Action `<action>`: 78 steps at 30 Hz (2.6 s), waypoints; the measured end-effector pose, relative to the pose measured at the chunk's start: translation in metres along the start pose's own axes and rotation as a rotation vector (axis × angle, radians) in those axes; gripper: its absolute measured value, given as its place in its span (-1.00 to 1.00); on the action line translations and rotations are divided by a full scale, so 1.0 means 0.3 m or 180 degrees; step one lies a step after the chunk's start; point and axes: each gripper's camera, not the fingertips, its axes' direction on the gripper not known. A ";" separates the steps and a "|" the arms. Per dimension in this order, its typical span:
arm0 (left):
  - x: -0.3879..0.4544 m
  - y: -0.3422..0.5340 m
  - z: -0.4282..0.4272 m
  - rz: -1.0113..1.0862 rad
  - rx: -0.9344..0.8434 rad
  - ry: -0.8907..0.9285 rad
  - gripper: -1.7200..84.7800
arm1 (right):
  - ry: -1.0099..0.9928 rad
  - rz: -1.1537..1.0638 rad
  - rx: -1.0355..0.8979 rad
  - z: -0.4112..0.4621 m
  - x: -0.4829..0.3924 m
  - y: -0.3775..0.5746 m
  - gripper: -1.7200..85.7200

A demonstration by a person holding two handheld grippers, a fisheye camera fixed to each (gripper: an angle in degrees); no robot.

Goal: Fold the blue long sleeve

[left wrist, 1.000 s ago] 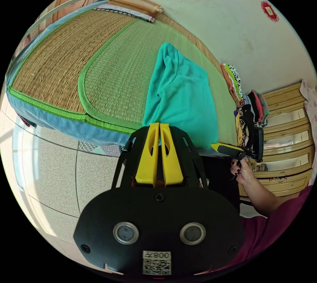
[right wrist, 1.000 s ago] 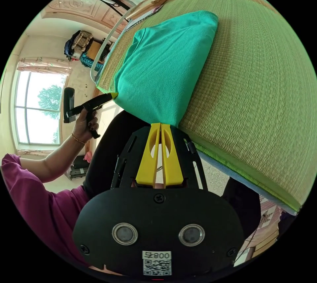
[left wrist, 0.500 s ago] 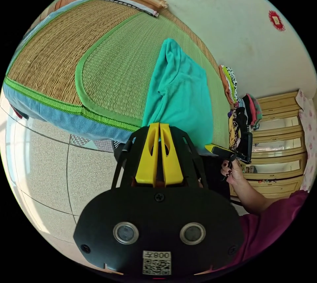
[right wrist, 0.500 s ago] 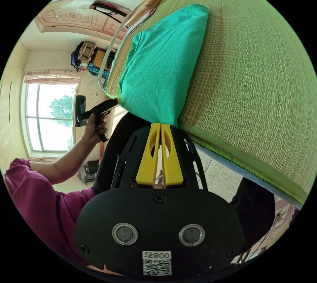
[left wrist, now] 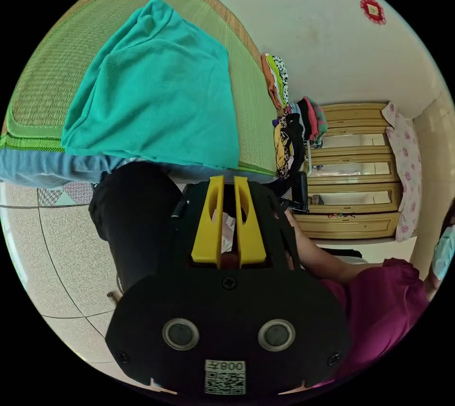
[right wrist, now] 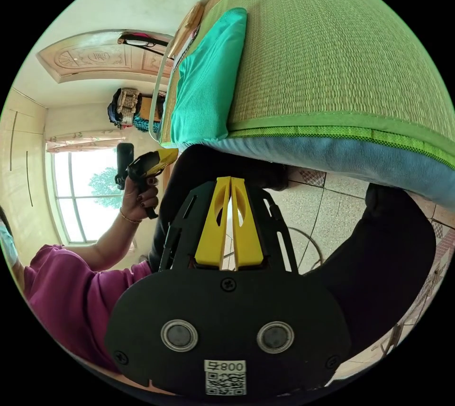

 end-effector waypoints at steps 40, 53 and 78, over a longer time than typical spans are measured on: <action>-0.209 -0.100 0.223 -0.0337 0.0108 0.0584 -0.91 | -0.1158 0.0565 0.0505 -0.117 0.350 -0.016 -0.69; -0.240 -0.057 0.176 -0.0248 -0.0019 0.0576 -0.92 | -0.1545 0.0596 0.0396 -0.057 0.367 -0.063 -0.79; -0.745 0.368 -0.431 -0.1408 0.1728 0.1376 -0.75 | -0.1405 0.0531 0.0298 -0.049 0.224 -0.122 -0.90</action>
